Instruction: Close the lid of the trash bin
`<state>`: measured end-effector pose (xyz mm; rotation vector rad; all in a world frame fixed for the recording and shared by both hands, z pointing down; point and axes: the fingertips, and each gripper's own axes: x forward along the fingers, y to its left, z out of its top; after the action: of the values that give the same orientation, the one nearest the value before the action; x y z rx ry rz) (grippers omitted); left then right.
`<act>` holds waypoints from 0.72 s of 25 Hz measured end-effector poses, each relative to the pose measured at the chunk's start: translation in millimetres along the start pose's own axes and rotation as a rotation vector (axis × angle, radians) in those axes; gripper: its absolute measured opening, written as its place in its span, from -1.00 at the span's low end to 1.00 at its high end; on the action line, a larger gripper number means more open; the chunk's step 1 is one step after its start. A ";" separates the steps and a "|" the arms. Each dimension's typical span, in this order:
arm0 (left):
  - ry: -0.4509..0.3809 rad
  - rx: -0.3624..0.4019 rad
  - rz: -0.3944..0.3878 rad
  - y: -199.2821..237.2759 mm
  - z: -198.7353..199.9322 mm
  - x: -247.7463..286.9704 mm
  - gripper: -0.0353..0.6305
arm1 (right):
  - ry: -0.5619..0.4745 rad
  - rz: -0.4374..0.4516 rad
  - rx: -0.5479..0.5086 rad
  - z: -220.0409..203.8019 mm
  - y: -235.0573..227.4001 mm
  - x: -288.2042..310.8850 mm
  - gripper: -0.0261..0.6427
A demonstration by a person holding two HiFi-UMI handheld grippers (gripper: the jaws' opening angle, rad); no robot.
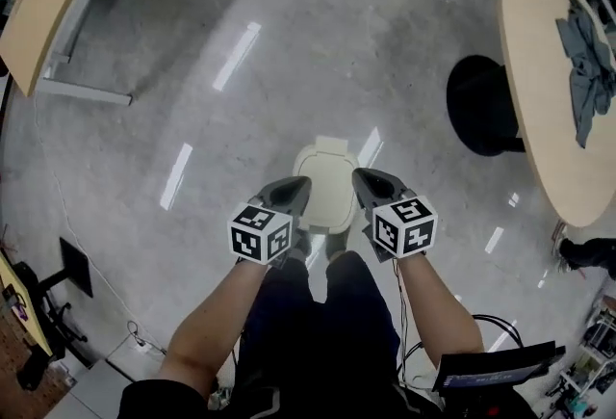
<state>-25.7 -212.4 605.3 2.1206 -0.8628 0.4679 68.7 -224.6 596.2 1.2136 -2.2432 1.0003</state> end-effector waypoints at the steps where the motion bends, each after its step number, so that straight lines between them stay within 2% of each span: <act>1: -0.025 0.007 0.000 -12.4 17.0 -15.7 -0.89 | -0.027 0.006 0.002 17.6 10.4 -18.0 -0.89; 9: -0.296 0.142 -0.012 -90.8 169.4 -114.7 -0.89 | -0.298 0.062 -0.104 169.4 64.9 -133.1 -0.89; 13: -0.399 0.193 -0.041 -125.1 206.6 -169.4 -0.89 | -0.410 0.101 -0.141 207.2 94.7 -186.5 -0.89; 18: -0.506 0.263 -0.029 -155.2 230.5 -216.6 -0.89 | -0.493 0.121 -0.168 226.7 114.0 -220.6 -0.89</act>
<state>-57.6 -228.6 254.8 2.5438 -1.0935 0.0191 90.6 -230.1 260.6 1.3764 -2.7379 0.5762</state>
